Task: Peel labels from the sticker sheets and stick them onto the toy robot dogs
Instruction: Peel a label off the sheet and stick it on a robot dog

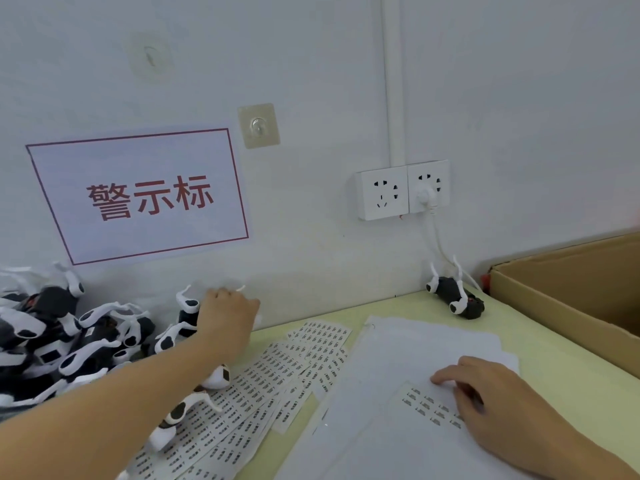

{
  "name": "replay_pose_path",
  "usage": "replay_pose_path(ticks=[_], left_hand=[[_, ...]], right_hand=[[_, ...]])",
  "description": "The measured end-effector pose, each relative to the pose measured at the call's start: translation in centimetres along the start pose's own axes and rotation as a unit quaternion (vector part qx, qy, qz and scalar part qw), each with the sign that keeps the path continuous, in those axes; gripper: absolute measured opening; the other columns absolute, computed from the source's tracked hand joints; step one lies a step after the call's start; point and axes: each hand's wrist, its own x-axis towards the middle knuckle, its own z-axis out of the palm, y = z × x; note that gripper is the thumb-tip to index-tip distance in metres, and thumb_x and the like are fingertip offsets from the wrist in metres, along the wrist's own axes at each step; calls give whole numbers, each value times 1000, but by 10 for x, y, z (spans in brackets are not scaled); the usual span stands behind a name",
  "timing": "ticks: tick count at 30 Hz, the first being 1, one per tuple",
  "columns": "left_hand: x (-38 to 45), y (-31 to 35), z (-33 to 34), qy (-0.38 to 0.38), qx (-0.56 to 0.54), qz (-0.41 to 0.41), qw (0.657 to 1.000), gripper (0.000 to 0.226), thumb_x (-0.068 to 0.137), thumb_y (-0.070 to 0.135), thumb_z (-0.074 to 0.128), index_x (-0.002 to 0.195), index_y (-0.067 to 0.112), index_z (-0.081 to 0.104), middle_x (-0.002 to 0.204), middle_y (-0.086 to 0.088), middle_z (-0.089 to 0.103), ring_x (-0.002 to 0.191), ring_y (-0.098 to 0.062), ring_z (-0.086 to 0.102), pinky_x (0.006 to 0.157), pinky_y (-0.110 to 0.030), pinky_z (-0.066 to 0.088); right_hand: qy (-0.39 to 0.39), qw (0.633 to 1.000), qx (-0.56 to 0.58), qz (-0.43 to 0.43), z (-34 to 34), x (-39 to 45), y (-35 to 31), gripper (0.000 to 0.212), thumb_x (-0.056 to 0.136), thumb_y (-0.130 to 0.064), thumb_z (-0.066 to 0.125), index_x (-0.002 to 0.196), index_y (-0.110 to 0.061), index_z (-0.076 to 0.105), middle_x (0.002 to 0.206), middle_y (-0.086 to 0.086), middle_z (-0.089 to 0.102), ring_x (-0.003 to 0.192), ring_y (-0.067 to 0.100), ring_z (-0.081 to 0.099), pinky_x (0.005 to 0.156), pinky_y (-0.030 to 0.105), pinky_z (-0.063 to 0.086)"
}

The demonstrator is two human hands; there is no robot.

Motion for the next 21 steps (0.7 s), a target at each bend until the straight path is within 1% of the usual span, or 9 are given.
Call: replay_pose_path(ticks=[2, 5, 7, 10, 12, 14, 17, 19, 21], left_hand=[[2, -4, -11, 38, -41, 6, 998, 28, 100, 36, 55, 125, 25, 51, 116, -4, 61, 109, -24, 55, 93, -34, 40], [3, -6, -31, 120, -143, 22, 982, 37, 97, 52, 55, 124, 27, 51, 108, -3, 62, 100, -23, 56, 85, -32, 43], [1, -5, -50, 185, -268, 12, 945, 39, 93, 56, 60, 117, 25, 57, 91, 0, 61, 85, -22, 56, 72, -32, 44], [-1, -2, -86, 205, -482, -57, 850, 38, 85, 62, 67, 100, 27, 61, 80, 7, 60, 74, -21, 59, 63, -31, 48], [0, 2, -104, 175, -590, -102, 782, 41, 82, 65, 68, 90, 26, 60, 76, 11, 57, 74, -21, 62, 64, -31, 50], [-2, 11, -114, 115, -669, -137, 721, 49, 86, 64, 63, 83, 15, 61, 74, 5, 65, 65, -23, 70, 63, -36, 57], [-14, 30, -112, -35, -765, -167, 620, 49, 98, 53, 50, 94, 7, 65, 72, -14, 74, 51, -27, 71, 43, -28, 54], [-25, 43, -105, -138, -818, -170, 532, 46, 102, 49, 45, 95, 7, 62, 69, -19, 74, 53, -28, 72, 42, -26, 53], [-34, 56, -96, -199, -857, -180, 440, 40, 104, 48, 45, 96, 11, 56, 69, -21, 73, 54, -28, 73, 45, -27, 57]], right_hand=[[2, 1000, 1, -2, 0, 0, 0, 32, 96, -21, 48, 104, -48, 64, 79, -15, 53, 85, -4, 52, 68, 17, 42], [1, 1000, -4, -1, 0, 1, 0, 32, 96, -22, 48, 104, -50, 63, 80, -15, 53, 85, -5, 51, 68, 17, 41], [-2, 1000, -2, -1, 0, 2, 0, 32, 97, -23, 48, 103, -50, 62, 82, -15, 53, 86, -5, 51, 67, 17, 39], [-2, 1000, 4, -1, -1, 1, -1, 32, 96, -22, 48, 104, -49, 63, 81, -16, 54, 84, -3, 52, 67, 18, 39], [2, 1000, 8, -2, -1, 0, 0, 32, 96, -20, 49, 104, -47, 64, 80, -15, 55, 82, -2, 52, 67, 17, 37], [4, 1000, 12, -3, 0, 0, 0, 33, 95, -19, 50, 104, -47, 65, 80, -14, 56, 81, 0, 52, 67, 16, 37], [6, 1000, 15, -5, 0, 0, 1, 33, 96, -18, 50, 103, -46, 66, 80, -14, 55, 83, 0, 51, 66, 16, 36], [6, 1000, 17, -2, 1, 0, 1, 33, 96, -18, 49, 103, -45, 67, 79, -14, 54, 84, -2, 51, 65, 16, 36], [4, 1000, 18, 2, 1, 0, 2, 33, 96, -19, 48, 103, -45, 66, 79, -15, 53, 85, -3, 51, 66, 17, 36]])
